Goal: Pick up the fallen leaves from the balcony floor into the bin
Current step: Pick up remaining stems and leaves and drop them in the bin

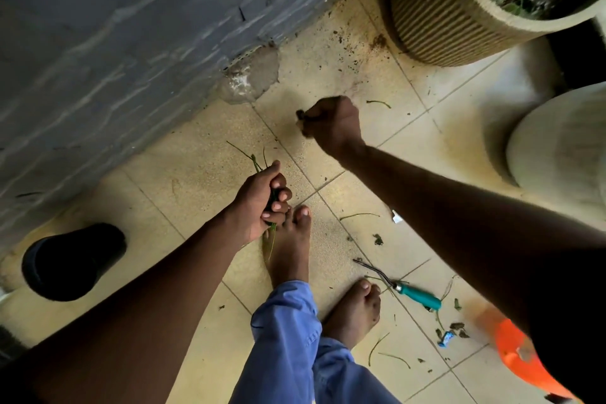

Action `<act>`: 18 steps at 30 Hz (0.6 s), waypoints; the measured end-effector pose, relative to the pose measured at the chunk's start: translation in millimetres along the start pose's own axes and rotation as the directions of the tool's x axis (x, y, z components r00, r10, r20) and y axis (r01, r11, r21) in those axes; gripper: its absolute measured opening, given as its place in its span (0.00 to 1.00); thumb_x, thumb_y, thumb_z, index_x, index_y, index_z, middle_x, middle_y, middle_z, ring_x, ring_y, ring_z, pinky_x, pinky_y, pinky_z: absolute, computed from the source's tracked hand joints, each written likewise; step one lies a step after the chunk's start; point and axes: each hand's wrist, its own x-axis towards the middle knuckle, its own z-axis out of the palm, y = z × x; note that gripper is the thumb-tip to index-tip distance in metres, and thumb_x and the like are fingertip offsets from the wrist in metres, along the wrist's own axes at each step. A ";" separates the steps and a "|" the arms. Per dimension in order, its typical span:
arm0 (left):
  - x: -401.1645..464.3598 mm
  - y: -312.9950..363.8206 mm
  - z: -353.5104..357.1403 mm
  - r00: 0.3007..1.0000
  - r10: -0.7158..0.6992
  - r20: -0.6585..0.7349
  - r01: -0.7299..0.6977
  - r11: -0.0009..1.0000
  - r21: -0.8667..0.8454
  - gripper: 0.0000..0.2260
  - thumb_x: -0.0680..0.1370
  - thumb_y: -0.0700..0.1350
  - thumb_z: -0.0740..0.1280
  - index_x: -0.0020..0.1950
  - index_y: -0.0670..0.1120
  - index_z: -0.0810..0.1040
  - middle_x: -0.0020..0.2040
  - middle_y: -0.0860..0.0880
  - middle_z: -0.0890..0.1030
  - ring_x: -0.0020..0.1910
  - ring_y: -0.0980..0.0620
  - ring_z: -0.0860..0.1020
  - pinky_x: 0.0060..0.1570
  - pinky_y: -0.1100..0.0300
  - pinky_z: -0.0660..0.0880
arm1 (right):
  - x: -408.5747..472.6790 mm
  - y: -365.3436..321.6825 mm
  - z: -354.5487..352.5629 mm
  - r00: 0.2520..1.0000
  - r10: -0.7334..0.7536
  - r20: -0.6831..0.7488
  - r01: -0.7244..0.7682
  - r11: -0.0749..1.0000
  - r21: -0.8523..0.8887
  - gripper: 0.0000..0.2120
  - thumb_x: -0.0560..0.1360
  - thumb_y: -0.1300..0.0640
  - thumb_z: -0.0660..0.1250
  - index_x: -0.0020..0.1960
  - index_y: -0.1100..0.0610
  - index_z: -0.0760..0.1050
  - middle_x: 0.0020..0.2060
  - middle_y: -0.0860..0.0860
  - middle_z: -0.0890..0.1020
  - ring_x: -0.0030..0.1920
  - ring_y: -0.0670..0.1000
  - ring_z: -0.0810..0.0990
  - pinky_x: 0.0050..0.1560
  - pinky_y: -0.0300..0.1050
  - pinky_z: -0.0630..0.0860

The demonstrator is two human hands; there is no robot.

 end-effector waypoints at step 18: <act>-69.1 -65.6 117.4 0.986 -0.013 0.167 0.037 0.990 -0.138 0.29 0.84 0.53 0.56 0.31 0.43 0.85 0.35 0.45 0.85 0.35 0.50 0.85 0.33 0.64 0.80 | -228.5 17.7 -68.6 0.950 -0.169 -0.263 0.173 0.985 -0.010 0.09 0.68 0.62 0.74 0.44 0.49 0.83 0.38 0.46 0.86 0.40 0.48 0.82 0.41 0.46 0.77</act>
